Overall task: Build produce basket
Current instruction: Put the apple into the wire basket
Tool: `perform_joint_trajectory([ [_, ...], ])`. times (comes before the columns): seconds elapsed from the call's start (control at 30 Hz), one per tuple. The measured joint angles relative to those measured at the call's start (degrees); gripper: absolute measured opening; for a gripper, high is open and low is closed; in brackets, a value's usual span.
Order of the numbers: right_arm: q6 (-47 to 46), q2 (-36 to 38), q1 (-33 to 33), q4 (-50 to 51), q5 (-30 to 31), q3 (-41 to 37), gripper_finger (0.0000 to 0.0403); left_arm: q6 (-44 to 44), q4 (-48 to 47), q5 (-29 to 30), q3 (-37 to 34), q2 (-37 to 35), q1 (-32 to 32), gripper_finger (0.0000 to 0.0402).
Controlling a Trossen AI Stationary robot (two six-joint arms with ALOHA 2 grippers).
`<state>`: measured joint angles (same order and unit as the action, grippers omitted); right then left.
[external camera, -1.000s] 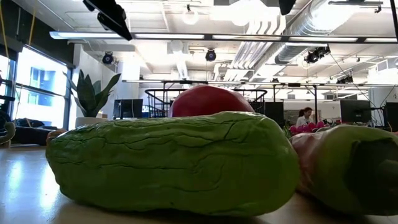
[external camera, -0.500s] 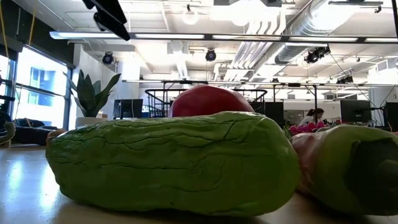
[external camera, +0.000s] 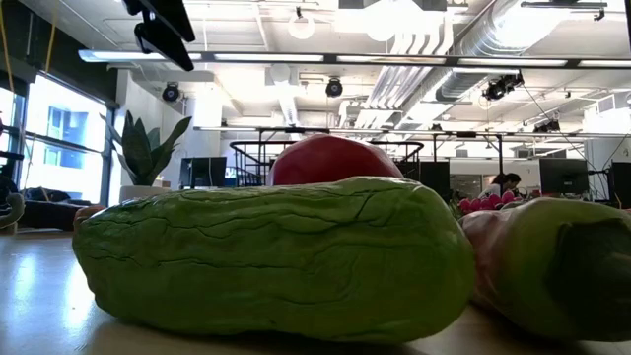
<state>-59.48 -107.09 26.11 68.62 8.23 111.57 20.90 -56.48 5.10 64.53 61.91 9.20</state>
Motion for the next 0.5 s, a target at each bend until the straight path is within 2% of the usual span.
perform_joint_trajectory([
  [0.13,0.0,-1.45,0.09,-0.25,-0.04,0.0,0.0369,1.5,-0.08,0.02,0.0,0.0,-0.6,0.0306],
  [0.5,-3.88,-8.29,0.15,-5.88,-5.39,0.0,0.0369,2.97,-0.3,0.09,0.0,0.0,-3.0,0.0306],
])
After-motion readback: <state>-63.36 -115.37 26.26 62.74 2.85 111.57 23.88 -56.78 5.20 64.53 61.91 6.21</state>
